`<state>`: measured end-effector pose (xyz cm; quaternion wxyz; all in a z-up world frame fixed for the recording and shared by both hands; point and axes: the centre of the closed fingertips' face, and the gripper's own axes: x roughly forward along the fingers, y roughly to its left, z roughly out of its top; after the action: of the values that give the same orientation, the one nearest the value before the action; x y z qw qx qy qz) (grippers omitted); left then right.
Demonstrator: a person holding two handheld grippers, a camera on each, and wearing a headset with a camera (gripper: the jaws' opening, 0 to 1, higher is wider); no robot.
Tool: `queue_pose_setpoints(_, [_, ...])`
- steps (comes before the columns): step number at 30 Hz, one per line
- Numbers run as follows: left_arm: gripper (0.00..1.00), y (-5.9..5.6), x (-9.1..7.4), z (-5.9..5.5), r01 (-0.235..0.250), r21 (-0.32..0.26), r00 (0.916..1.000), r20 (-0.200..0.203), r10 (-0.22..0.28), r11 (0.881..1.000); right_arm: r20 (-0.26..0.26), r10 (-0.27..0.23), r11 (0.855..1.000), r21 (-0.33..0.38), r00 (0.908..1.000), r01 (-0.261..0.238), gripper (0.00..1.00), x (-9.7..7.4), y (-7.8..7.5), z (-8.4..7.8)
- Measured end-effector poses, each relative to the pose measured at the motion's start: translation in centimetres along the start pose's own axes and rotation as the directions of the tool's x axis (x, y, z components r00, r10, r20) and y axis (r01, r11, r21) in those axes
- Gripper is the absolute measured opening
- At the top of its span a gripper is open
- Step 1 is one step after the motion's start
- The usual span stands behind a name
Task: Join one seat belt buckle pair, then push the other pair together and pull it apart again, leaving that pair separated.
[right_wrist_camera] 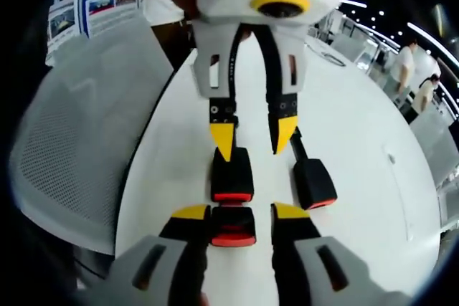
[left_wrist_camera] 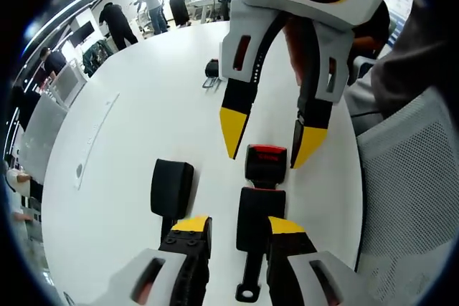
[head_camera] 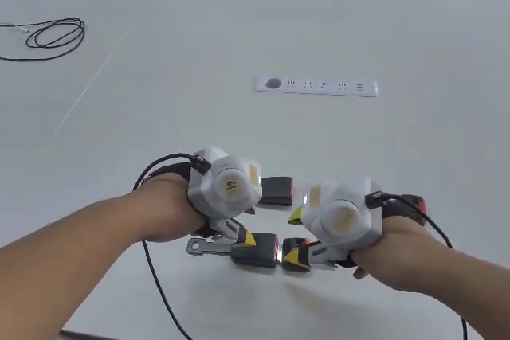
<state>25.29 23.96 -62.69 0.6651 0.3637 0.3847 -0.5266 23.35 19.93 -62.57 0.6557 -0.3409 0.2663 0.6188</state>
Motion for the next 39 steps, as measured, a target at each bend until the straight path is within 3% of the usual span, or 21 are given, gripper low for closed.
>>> queue_pose_setpoints(8, [0.32,1.1,0.0,1.1,-0.006,-0.001,0.9997,0.024,0.006,1.0,-0.006,-0.021,1.0,0.0,0.9998,0.021,0.34,-1.2,-1.4,-0.8])
queue_pose_setpoints(16, [0.34,3.2,0.2,1.6,-0.018,-0.008,0.999,0.042,0.018,1.0,-0.021,-0.044,0.999,0.016,0.9988,0.044,0.34,-2.7,-3.0,-2.6])
queue_pose_setpoints(26, [0.36,5.9,0.7,1.9,-0.032,-0.009,0.9988,0.037,0.032,0.999,-0.062,-0.075,0.996,0.041,0.9953,0.078,0.34,-5.0,-5.1,-6.2])
queue_pose_setpoints(39, [0.36,7.2,2.7,1.3,-0.013,-0.008,0.9996,0.025,0.013,1.0,-0.137,-0.102,0.989,0.09,0.9854,0.115,0.33,-7.9,-7.9,-12.0])
